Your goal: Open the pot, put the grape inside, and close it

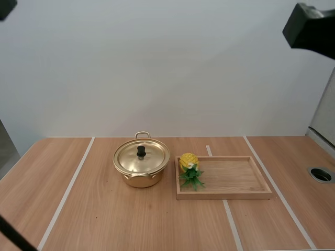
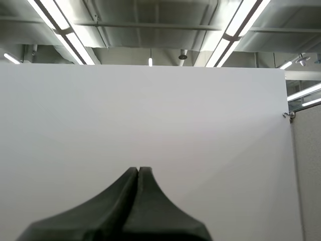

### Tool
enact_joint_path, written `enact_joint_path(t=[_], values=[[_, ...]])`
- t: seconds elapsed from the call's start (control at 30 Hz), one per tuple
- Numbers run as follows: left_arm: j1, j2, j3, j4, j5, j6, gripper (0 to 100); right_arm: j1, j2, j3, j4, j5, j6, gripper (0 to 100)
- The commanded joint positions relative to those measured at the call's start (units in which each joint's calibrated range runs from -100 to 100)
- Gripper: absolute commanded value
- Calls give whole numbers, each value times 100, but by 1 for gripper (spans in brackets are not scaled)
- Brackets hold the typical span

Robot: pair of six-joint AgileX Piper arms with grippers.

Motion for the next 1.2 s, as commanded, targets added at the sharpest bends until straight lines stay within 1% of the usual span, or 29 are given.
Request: enact_joint_path(t=[0.0, 0.2, 0.23, 0.33, 0.43, 0.57, 0.73, 0.83, 0.87, 0.9, 0.93, 0.97, 1.03, 1.07, 1.17], values=[[38, -322, 401, 270, -232, -167, 0, 109, -43, 207, -169, -43, 47, 0], [212, -483, 1264, 356, -554, -322, 0, 133, -43, 917, -272, -783, 47, 0], [221, -483, 1458, 356, -664, -345, 0, 133, -43, 1021, -272, -837, 47, 0], [228, -483, 2208, 356, -1350, -366, 0, 133, -43, 1621, -272, -965, 47, 0], [228, -483, 3062, 356, -2342, -377, 0, 133, -43, 2524, -284, -1390, 47, 0], [228, -483, 4174, 356, -3257, -601, 0, 133, -43, 3428, -216, -1566, 142, 0], [228, -483, 5626, 446, -3355, -525, 0, 133, -43, 4401, -461, -1495, 142, 0], [248, -483, 6398, 446, -3764, -612, 0, 133, -43, 5004, -460, -1495, 142, 0], [255, -483, 6448, 446, -3873, -612, 0, 133, -43, 5147, -460, -1495, 142, 0], [264, -483, 6448, 411, -3553, -630, 0, 133, -43, 5282, -460, -1495, 142, 0], [272, -483, 6448, 236, -3150, -746, 0, 133, -43, 5444, -460, -1495, 142, 0], [295, -483, 6448, 261, -3113, -801, 0, 133, -43, 5600, -460, -1495, 142, 0], [341, -483, 6448, 225, -3032, -917, 0, 133, -43, 5633, -460, -1479, 142, 0], [357, -483, 6448, 225, -2958, -918, 0, 133, -43, 5633, -460, -1134, 142, 0], [422, -483, 6448, 225, -2357, -1062, 0, 126, -43, 5633, -450, -804, 175, 0]])
